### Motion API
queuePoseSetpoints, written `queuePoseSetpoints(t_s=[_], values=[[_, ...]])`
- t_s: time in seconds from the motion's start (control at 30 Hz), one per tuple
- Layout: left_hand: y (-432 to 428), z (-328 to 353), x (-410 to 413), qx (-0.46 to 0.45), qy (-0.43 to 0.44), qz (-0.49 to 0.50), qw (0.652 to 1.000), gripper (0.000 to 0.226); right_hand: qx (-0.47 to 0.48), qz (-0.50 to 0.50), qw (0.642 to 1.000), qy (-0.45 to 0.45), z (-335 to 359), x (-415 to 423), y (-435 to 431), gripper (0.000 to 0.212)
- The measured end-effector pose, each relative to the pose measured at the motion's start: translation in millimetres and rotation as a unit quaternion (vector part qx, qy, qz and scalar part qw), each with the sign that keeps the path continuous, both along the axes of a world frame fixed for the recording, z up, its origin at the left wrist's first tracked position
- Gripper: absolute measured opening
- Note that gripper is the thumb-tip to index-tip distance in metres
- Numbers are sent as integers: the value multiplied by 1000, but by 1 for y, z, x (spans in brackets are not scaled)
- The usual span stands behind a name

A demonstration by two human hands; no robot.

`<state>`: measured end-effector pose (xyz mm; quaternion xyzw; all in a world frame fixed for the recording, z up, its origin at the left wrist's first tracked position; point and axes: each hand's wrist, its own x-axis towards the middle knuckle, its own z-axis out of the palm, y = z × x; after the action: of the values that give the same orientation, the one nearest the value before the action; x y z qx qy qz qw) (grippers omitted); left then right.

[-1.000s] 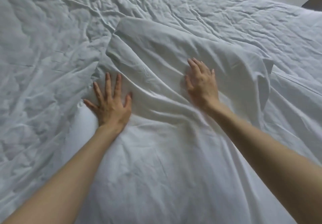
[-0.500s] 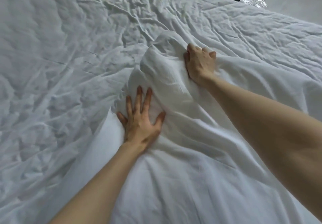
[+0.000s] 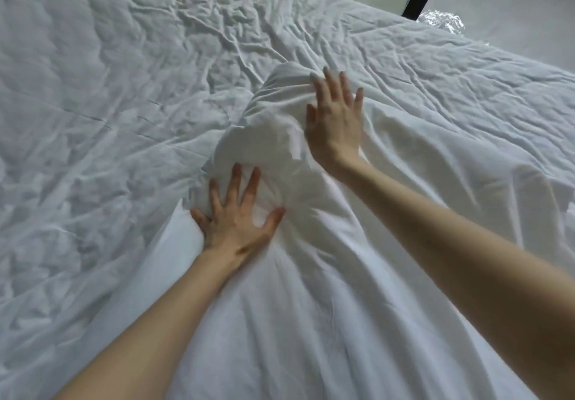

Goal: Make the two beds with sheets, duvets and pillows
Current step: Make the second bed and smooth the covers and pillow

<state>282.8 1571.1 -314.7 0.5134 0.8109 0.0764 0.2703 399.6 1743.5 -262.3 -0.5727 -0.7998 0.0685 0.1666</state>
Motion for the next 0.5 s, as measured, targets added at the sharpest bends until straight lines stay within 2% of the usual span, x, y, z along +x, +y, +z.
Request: queuePoseSetpoints(t_s=[0.07,0.13,0.23,0.3,0.37,0.43,0.5], values=[[1,2,1,-2,11,-1,1000,79,-38,92,995,4,-11,4,-51,53],[1,6,2,-13,27,-4,1000,77,-84,115,988,-59,-28,36,-74,55],[5,15,10,-38,59,10,997,72,-121,-11,986,-113,-39,116,-39,60],[9,25,28,-47,95,29,994,68,-159,-132,968,-145,-31,162,-16,63],[14,36,56,-21,111,17,993,67,-181,-227,947,-135,-16,179,-5,64],[18,44,91,32,105,-45,993,64,-110,-211,966,-97,0,174,-18,61],[29,46,121,64,92,-126,986,60,-43,-120,990,-66,7,160,-50,59]])
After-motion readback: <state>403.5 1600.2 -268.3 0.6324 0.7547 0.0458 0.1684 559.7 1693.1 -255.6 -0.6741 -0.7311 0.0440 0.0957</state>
